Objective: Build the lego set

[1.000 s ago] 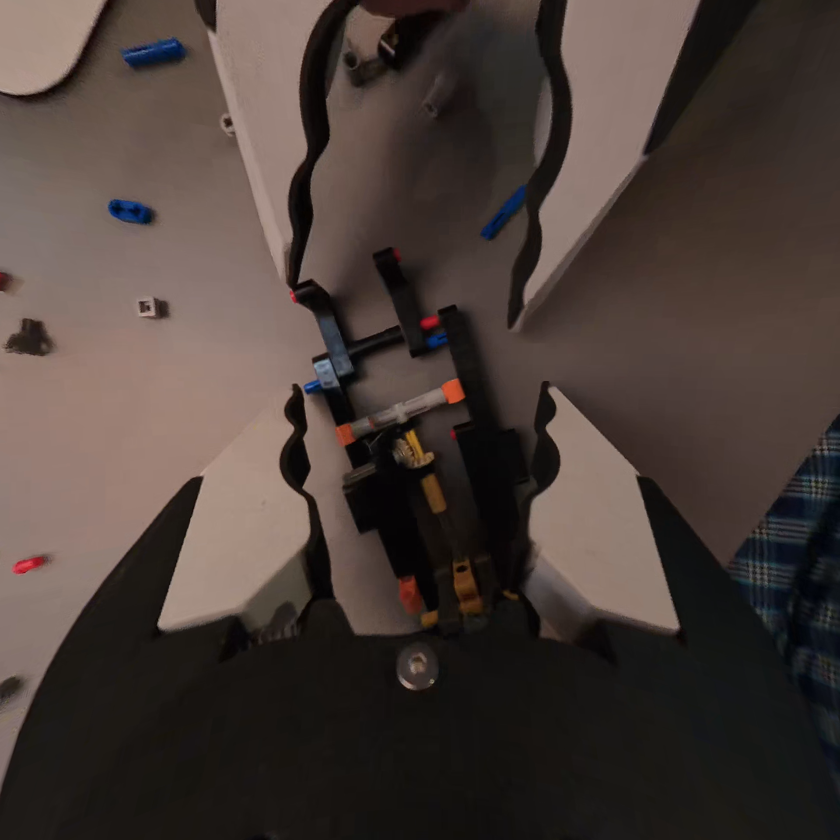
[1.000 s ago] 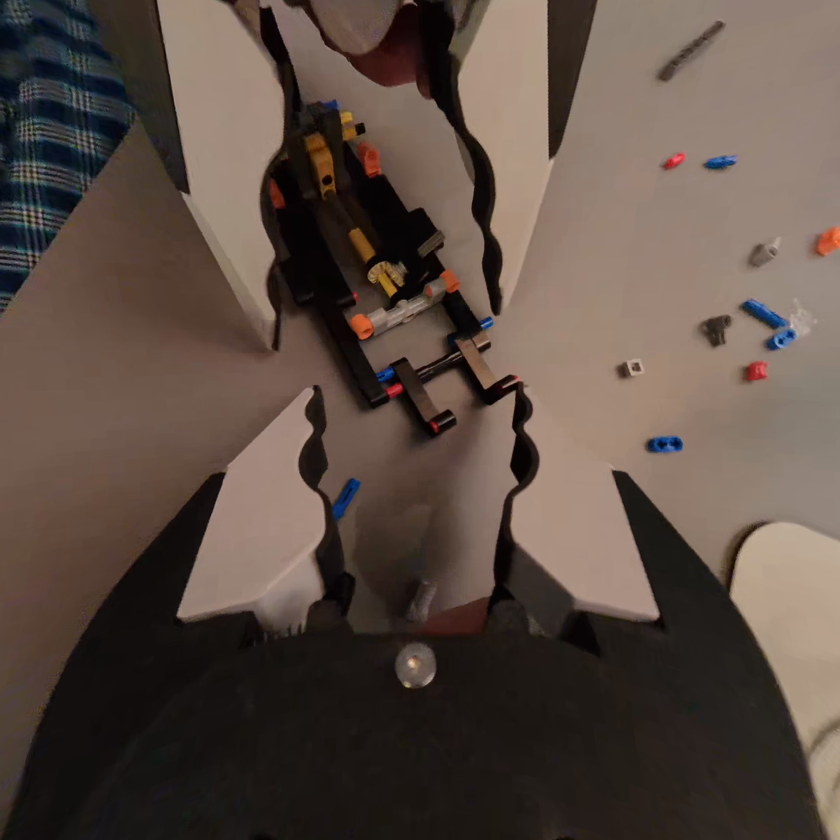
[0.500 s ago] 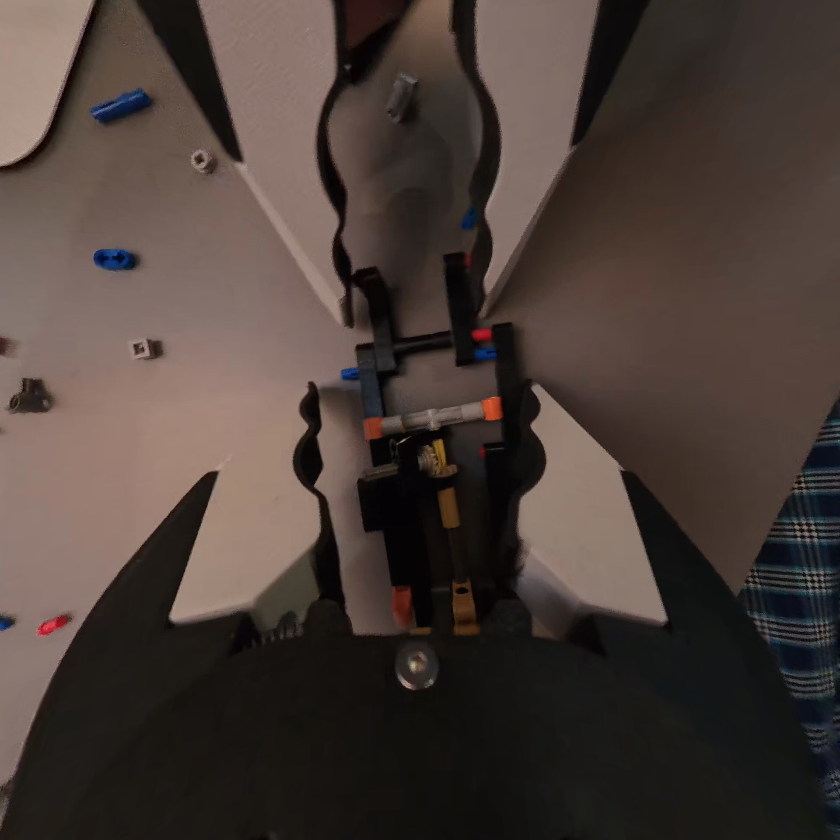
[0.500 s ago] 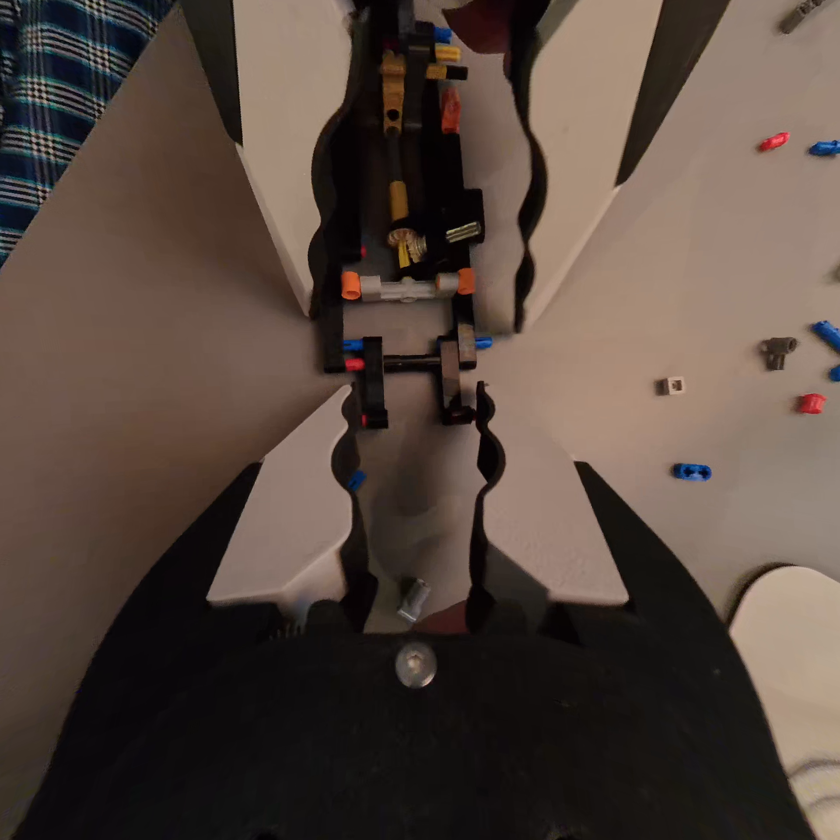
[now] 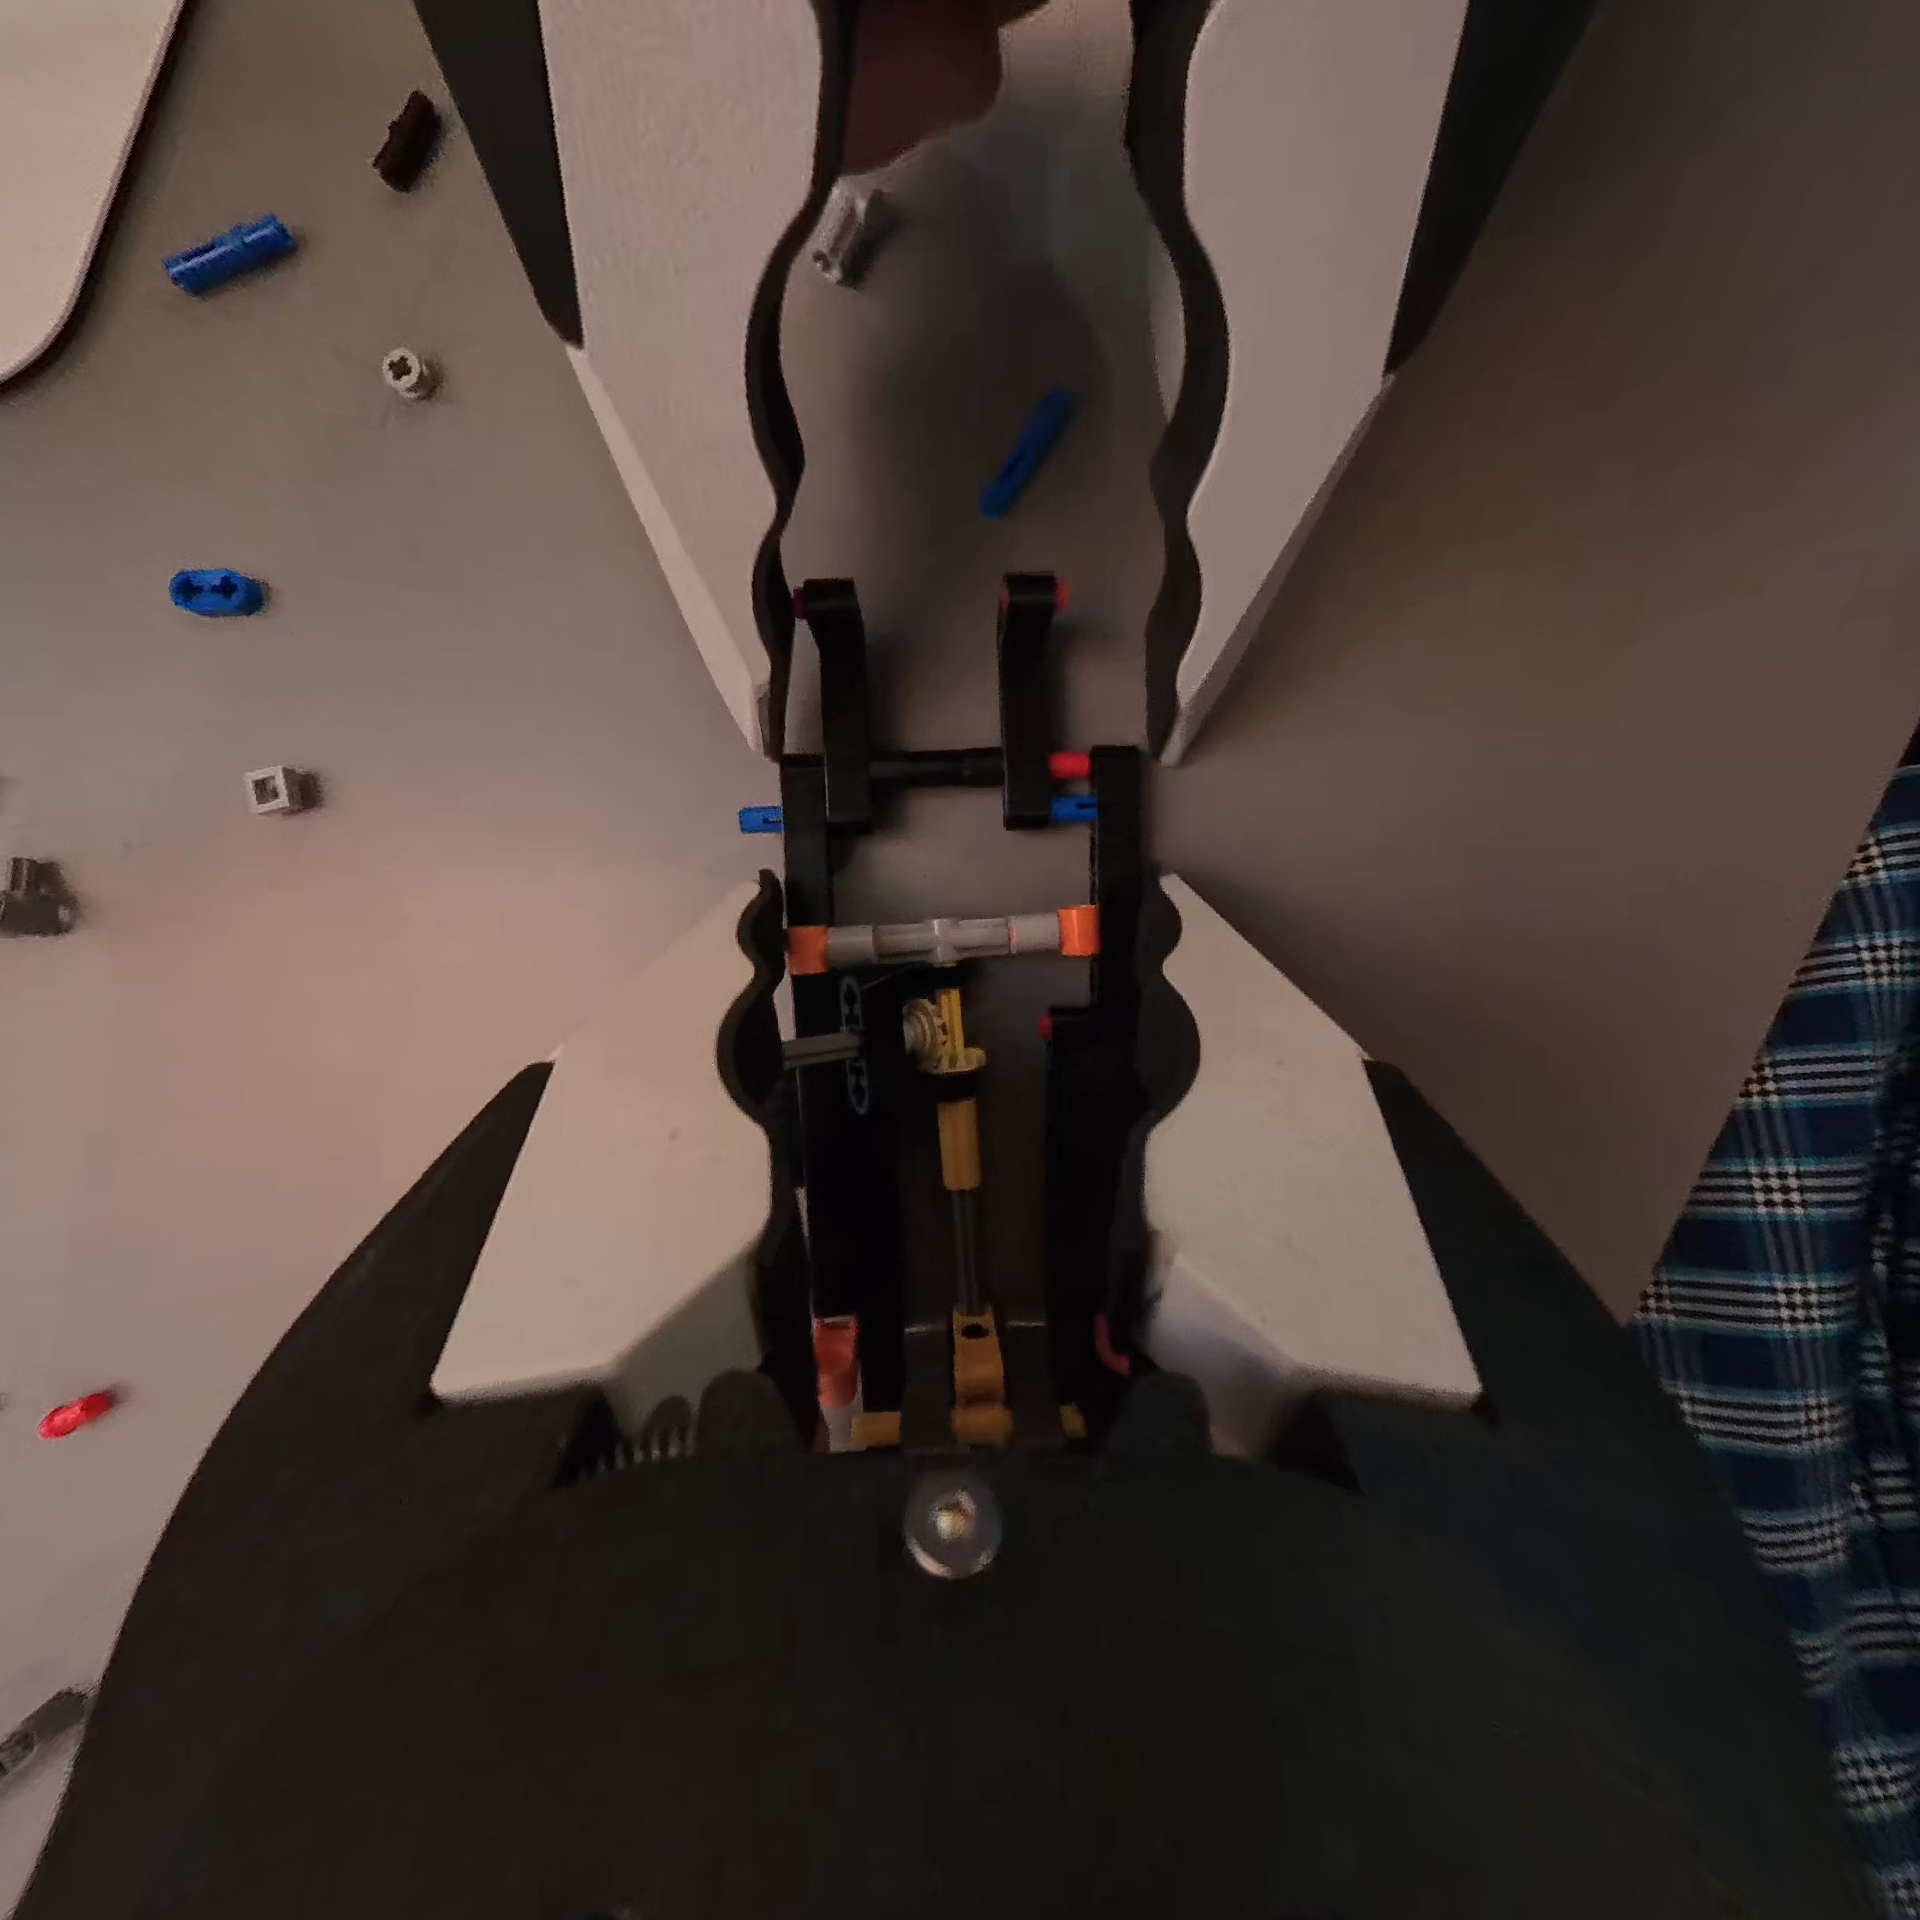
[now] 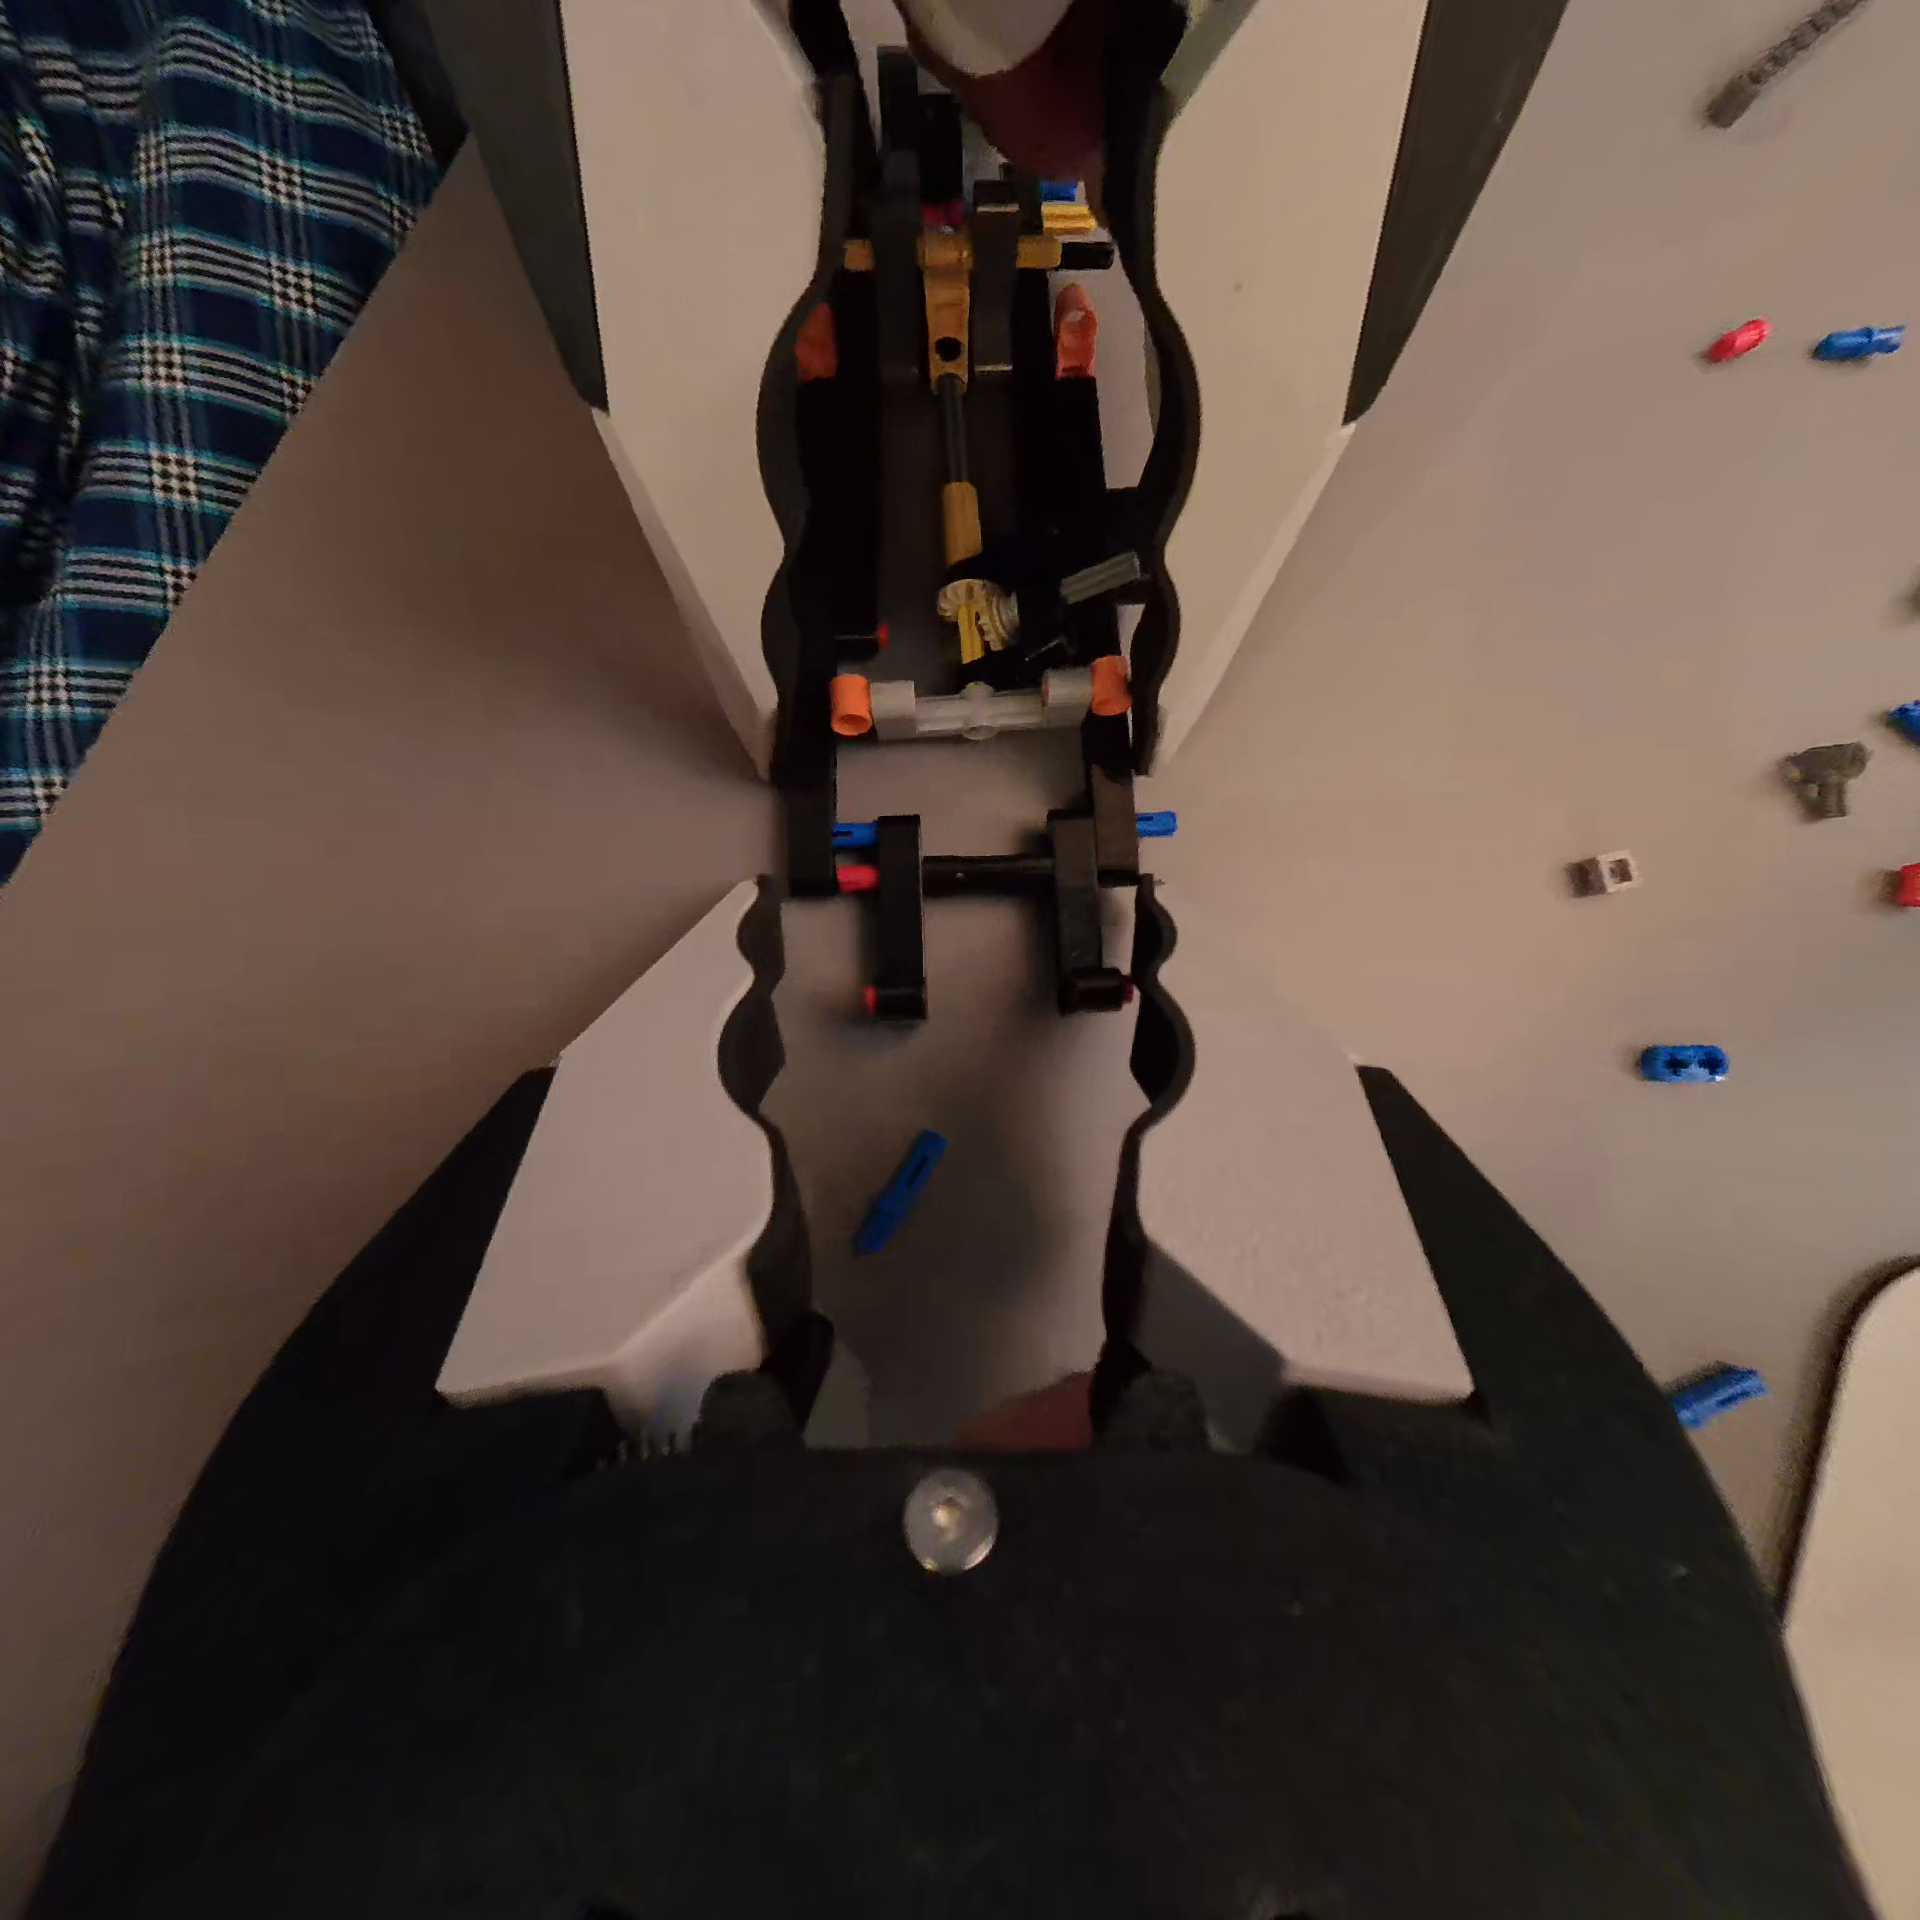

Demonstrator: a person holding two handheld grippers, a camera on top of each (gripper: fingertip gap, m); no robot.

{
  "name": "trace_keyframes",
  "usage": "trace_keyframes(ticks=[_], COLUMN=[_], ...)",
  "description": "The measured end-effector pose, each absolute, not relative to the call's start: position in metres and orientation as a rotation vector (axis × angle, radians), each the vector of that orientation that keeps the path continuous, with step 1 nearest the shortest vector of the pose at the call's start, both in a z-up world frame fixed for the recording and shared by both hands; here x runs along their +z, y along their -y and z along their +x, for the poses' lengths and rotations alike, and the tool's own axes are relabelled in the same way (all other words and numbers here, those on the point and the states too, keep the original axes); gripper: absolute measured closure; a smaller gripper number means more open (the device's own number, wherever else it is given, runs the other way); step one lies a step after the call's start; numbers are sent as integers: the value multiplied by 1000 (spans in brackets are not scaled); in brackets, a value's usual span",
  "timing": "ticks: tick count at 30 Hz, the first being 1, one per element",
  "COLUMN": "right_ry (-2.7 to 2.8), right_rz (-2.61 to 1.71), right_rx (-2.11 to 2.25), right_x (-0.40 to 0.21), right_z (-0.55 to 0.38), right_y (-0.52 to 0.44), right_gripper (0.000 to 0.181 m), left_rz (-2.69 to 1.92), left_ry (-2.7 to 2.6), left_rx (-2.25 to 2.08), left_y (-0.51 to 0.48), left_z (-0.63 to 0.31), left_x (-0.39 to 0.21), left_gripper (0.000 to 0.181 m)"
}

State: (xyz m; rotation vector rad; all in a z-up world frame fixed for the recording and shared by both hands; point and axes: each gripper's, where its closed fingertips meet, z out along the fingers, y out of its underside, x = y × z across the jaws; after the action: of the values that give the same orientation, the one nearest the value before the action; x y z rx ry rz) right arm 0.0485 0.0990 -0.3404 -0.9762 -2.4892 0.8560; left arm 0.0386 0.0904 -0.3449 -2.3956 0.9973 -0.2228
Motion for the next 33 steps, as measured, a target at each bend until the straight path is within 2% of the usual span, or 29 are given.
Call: trace_keyframes(ticks=[33], right_ry=[2432], right_rz=[-1019], right_rx=[992], right_x=[-341], right_z=[52], right_y=[-91], right_gripper=[119], left_rz=[-2378], left_ry=[-977], left_rx=[-288], left_y=[-89], left_z=[49], left_x=[-346], left_gripper=[115])
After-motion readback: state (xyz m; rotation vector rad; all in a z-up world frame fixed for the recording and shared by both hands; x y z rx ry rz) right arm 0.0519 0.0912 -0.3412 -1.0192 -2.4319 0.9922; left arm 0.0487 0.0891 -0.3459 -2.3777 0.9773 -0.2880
